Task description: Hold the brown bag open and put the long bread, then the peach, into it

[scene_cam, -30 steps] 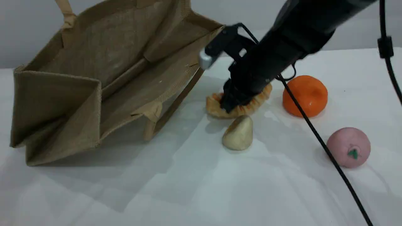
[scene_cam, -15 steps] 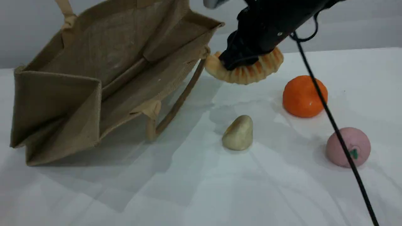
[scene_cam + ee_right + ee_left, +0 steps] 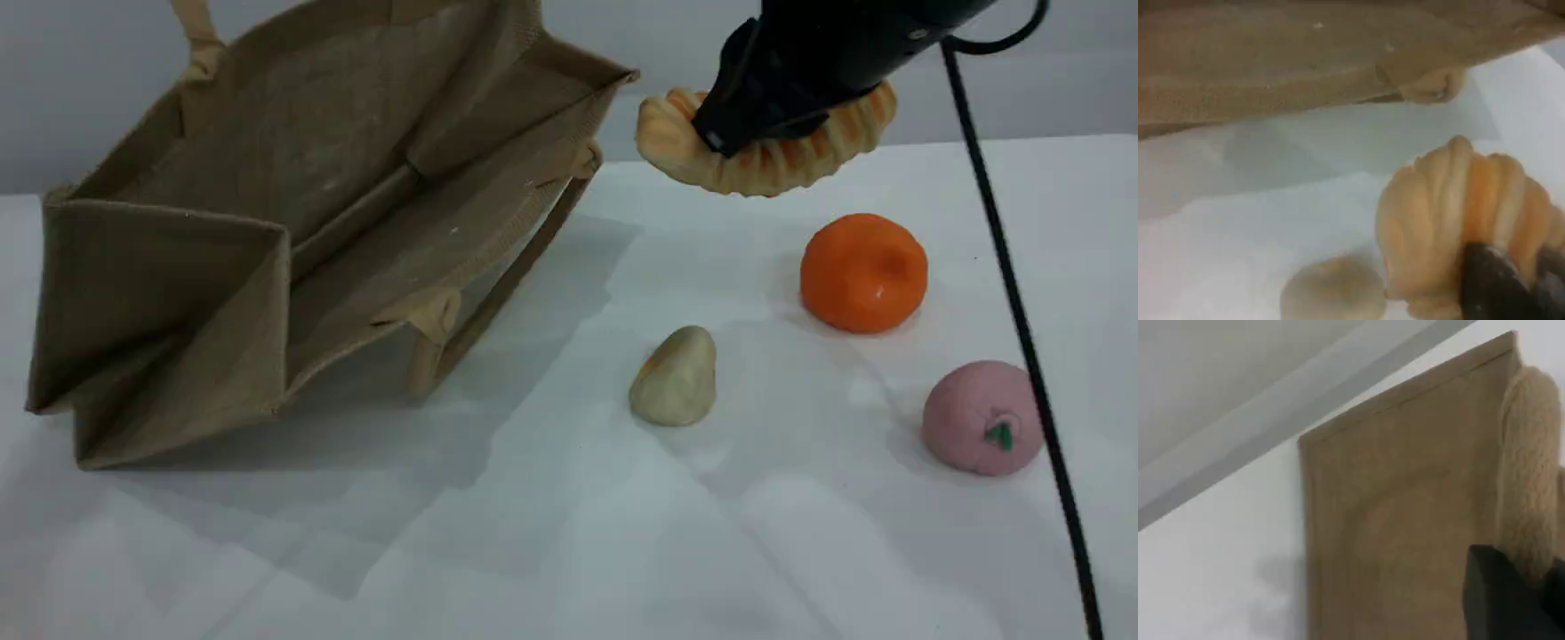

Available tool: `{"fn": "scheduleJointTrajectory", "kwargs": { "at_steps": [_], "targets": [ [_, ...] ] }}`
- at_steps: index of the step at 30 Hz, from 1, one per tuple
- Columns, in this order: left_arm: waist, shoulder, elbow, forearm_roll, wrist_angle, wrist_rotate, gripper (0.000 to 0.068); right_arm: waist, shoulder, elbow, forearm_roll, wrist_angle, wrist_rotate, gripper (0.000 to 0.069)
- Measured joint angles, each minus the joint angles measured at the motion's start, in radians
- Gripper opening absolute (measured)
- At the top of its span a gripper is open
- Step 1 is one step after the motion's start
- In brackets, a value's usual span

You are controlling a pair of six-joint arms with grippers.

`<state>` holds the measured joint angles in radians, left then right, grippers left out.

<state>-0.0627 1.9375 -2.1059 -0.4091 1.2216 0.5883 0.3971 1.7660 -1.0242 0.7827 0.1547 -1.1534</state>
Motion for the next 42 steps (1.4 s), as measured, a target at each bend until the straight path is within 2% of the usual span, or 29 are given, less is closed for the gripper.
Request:
{"fn": "scheduleJointTrajectory", "kwargs": {
  "at_steps": [5, 14, 18, 20, 24, 37, 42],
  "targets": [
    [-0.024, 0.0, 0.0, -0.037, 0.0, 0.015, 0.0092, 0.088, -0.055, 0.08, 0.0, -0.096, -0.082, 0.0048],
    [-0.071, 0.0, 0.0, -0.039, 0.0, 0.002, 0.0092, 0.296, -0.033, 0.08, 0.0, -0.262, -0.24, 0.0048],
    [-0.081, 0.0, 0.0, -0.039, 0.0, 0.002, 0.0092, 0.322, 0.01, 0.063, 0.0, -0.337, -0.257, 0.0048],
    [-0.087, 0.0, 0.0, -0.037, -0.002, 0.0, 0.0092, 0.322, 0.048, 0.04, 0.003, -0.356, -0.257, 0.0048],
    [-0.09, 0.0, 0.0, -0.038, -0.001, 0.0, 0.0092, 0.322, 0.146, -0.036, -0.004, -0.318, -0.257, 0.0048],
    [-0.09, 0.0, 0.0, -0.04, -0.001, 0.001, 0.0092, 0.378, 0.42, -0.397, -0.006, -0.203, -0.299, 0.0048],
    [-0.09, 0.0, 0.0, -0.04, -0.001, 0.001, 0.0092, 0.379, 0.472, -0.447, 0.003, -0.232, -0.306, 0.0048]
  ]
}}
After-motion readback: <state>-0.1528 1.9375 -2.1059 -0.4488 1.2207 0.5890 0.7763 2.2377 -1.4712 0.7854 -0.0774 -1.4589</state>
